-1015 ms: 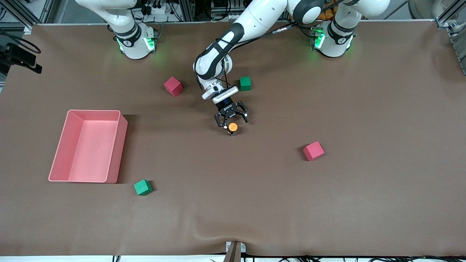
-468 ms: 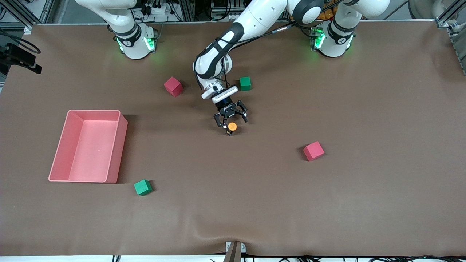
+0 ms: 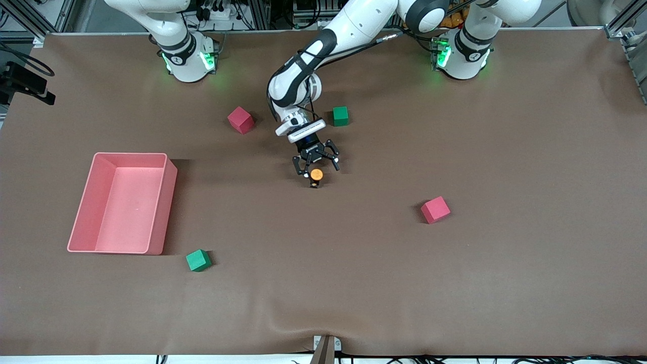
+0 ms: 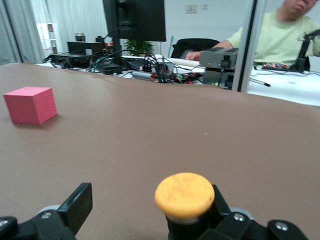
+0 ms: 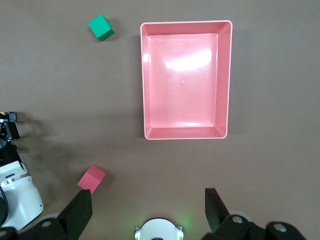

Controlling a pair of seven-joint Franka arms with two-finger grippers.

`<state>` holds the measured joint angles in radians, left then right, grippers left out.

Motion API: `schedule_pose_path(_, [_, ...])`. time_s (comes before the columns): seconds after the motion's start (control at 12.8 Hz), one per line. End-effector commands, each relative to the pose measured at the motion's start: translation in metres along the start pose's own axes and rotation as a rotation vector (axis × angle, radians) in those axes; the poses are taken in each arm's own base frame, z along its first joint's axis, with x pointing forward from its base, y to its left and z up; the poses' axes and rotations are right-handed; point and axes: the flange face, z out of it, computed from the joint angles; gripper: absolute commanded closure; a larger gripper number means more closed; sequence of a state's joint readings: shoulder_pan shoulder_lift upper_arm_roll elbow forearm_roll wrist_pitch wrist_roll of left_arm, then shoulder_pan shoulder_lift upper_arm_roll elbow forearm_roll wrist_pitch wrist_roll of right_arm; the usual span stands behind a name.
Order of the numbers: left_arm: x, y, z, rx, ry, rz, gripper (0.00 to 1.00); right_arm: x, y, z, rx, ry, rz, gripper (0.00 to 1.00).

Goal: Place and upright button with both arms
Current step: 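Open the left gripper and raise it off the button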

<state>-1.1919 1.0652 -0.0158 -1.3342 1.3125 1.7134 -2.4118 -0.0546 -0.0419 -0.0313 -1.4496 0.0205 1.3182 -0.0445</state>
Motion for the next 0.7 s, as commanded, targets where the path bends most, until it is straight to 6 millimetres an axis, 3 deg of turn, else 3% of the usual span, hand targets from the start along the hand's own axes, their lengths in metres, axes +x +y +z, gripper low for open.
schedule_pose_path(0.0, [-0.005, 0.008, -0.003, -0.062, 0.017, 0.042, 0.00, 0.001, 0.009, -0.004, -0.014, 0.006, 0.011, 0.00])
schedule_pose_path(0.62, [0.009, 0.018, -0.023, -0.109, 0.015, 0.149, 0.00, 0.002, 0.015, -0.004, -0.010, 0.007, 0.023, 0.00])
